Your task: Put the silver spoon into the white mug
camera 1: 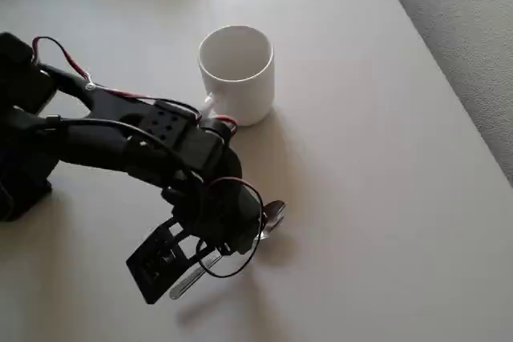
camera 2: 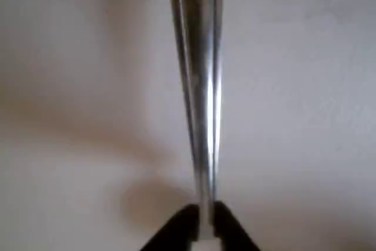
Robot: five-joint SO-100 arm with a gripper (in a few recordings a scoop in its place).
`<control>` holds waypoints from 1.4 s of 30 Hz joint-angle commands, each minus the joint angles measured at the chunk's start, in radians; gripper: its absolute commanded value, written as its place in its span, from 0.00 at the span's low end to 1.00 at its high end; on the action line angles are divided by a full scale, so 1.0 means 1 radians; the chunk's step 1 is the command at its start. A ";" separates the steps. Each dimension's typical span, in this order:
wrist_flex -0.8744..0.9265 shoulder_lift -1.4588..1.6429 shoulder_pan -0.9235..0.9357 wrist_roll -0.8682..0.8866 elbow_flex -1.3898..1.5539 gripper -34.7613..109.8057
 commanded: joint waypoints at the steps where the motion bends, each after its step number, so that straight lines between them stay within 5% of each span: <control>1: 0.077 0.018 0.012 -0.003 -0.167 0.23; 19: 0.337 0.273 -0.187 -0.012 -0.288 0.23; 42: 0.408 0.499 -0.618 -0.002 -0.272 0.23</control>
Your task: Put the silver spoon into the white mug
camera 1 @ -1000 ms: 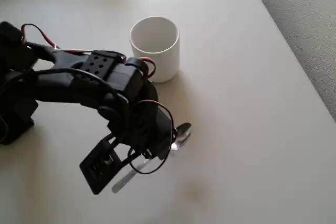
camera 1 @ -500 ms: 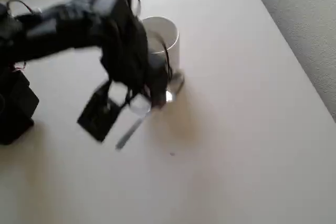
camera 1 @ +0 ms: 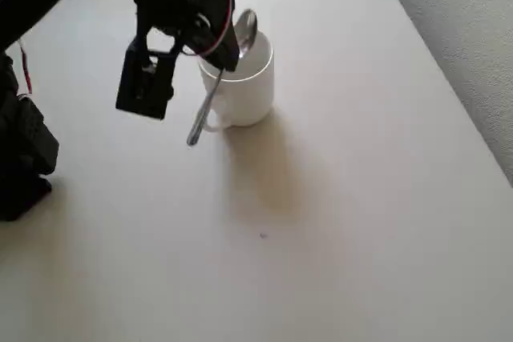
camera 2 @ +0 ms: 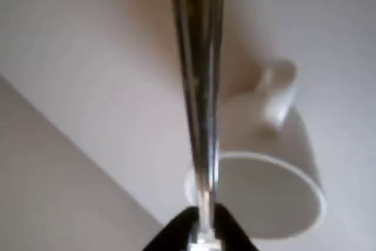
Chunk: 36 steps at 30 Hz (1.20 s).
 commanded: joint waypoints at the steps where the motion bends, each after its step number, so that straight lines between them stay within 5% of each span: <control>1: 0.011 0.074 -0.078 0.005 -0.051 0.23; 36: 0.002 -0.227 -0.057 -0.003 -0.041 0.23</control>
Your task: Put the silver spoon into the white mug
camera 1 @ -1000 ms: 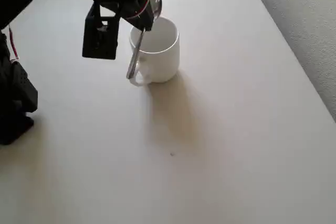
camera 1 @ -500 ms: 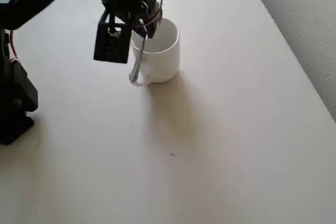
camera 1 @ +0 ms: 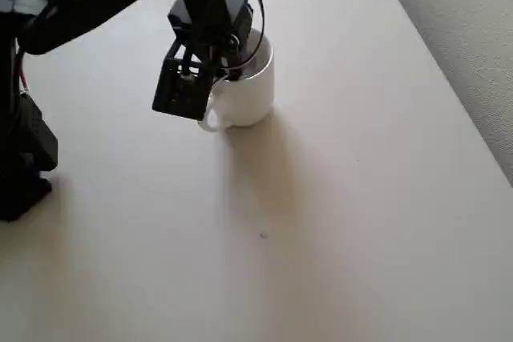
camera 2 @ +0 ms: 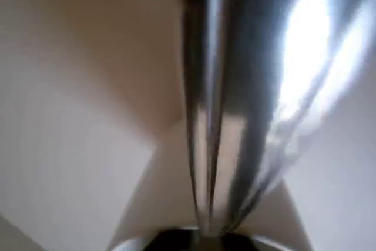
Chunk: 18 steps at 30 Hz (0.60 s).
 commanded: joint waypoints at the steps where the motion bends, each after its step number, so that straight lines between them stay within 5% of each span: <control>1: 0.003 0.012 0.003 -0.003 -0.043 0.23; 12: 0.008 0.095 -0.015 -0.023 -0.043 0.42; 18: 0.014 0.270 -0.029 -0.117 -0.037 0.39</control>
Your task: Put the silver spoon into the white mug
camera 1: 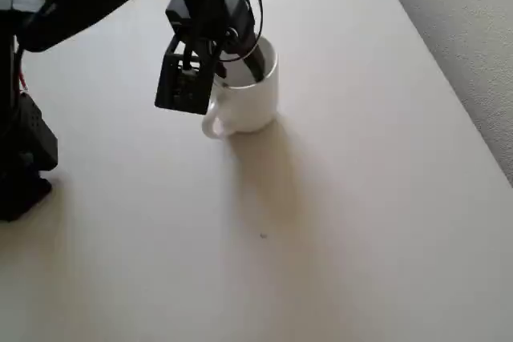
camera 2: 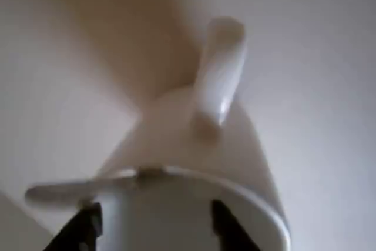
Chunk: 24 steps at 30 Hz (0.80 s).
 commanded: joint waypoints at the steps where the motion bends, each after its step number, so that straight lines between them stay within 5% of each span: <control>1: 0.012 0.252 -0.017 -0.091 -0.032 0.38; 11: -0.017 0.861 -0.092 -0.247 0.440 0.23; 17: -0.439 1.442 -0.074 -0.397 1.293 0.23; 24: -0.724 1.503 0.094 -0.474 1.809 0.23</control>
